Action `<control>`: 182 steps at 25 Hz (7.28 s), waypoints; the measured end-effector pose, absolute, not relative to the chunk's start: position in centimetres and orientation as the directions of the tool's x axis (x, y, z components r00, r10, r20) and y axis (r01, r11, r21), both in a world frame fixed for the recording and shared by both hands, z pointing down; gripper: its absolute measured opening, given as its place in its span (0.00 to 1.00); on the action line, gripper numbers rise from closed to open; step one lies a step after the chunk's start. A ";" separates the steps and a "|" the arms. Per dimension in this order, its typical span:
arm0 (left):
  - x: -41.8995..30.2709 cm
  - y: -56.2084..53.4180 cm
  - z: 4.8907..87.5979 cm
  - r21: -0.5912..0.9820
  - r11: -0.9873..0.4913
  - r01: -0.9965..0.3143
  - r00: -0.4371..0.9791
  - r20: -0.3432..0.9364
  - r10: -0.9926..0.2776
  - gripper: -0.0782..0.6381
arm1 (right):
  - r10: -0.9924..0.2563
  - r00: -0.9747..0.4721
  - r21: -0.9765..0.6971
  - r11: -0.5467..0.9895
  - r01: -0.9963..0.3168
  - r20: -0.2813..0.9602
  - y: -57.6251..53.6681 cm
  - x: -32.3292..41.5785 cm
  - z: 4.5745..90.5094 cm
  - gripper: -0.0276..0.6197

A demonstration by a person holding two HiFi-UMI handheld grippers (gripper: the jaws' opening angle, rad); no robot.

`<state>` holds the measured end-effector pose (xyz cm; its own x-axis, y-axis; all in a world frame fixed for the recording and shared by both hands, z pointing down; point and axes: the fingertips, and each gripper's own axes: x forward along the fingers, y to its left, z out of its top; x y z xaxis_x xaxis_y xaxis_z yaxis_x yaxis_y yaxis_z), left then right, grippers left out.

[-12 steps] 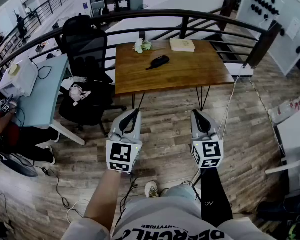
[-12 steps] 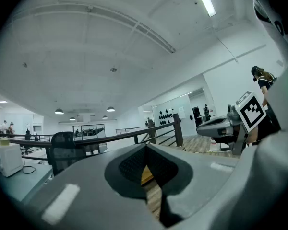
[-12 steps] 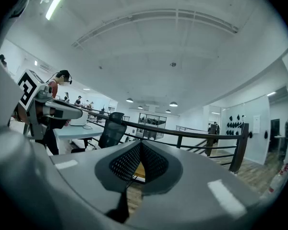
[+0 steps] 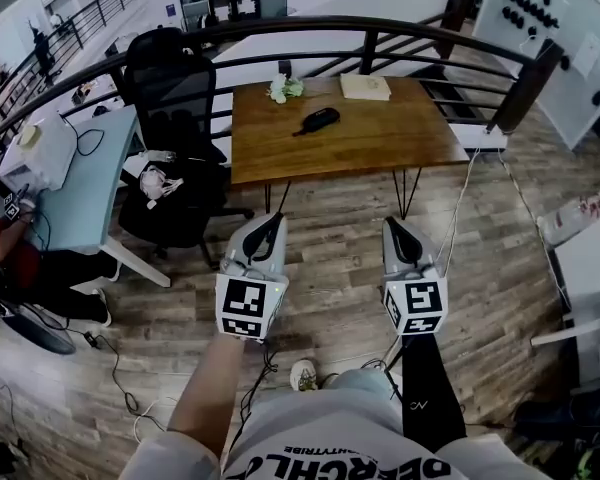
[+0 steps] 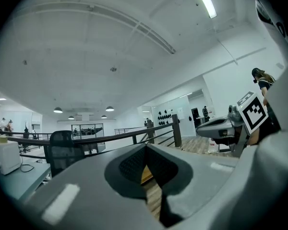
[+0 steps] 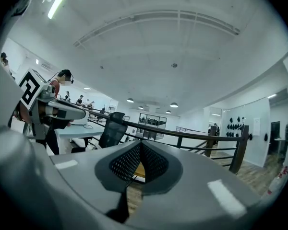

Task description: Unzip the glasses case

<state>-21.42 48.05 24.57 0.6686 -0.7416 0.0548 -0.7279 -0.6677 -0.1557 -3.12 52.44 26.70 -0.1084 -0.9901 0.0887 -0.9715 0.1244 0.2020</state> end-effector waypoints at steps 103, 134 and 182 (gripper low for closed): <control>-3.5 7.5 26.3 -0.200 -0.672 -0.713 0.682 0.026 -0.731 0.26 | -0.972 -0.203 0.153 0.220 -0.963 0.122 10.3 12.0 31.5 0.36; 2.5 -10.7 35.5 -0.117 -0.825 -0.552 0.806 0.177 -0.564 0.24 | -0.937 -0.155 0.148 0.209 -0.967 0.312 -6.1 13.7 38.9 0.36; 3.8 -11.4 56.3 0.011 -0.712 -0.702 0.564 0.619 -0.546 0.19 | -0.435 -0.440 -0.016 0.696 -0.718 0.785 -10.9 10.5 62.2 0.12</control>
